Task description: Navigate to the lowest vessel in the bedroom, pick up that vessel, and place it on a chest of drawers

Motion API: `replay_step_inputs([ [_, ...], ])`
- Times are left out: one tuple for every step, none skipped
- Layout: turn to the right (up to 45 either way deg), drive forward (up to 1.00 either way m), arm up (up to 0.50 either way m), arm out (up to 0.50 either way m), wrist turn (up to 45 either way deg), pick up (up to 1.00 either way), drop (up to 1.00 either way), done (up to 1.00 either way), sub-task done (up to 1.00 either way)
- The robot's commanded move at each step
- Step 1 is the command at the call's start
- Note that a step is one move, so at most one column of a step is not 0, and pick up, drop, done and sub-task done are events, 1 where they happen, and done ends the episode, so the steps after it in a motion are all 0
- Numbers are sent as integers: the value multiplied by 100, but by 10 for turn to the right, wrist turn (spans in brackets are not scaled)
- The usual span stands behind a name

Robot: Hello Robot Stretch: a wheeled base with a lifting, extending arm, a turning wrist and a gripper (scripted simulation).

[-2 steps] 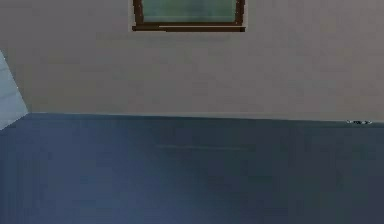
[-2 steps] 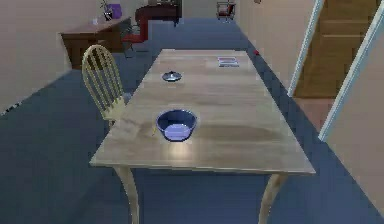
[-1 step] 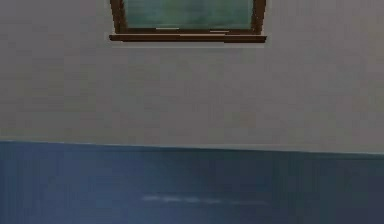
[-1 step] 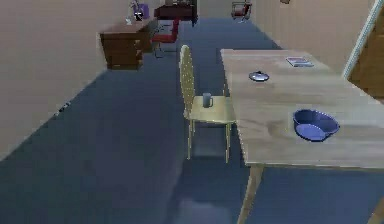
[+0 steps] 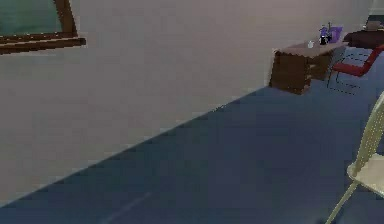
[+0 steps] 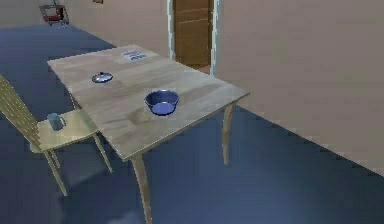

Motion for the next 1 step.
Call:
replay_step_inputs([
  [150,0,0,0,0,0,0,0,0],
])
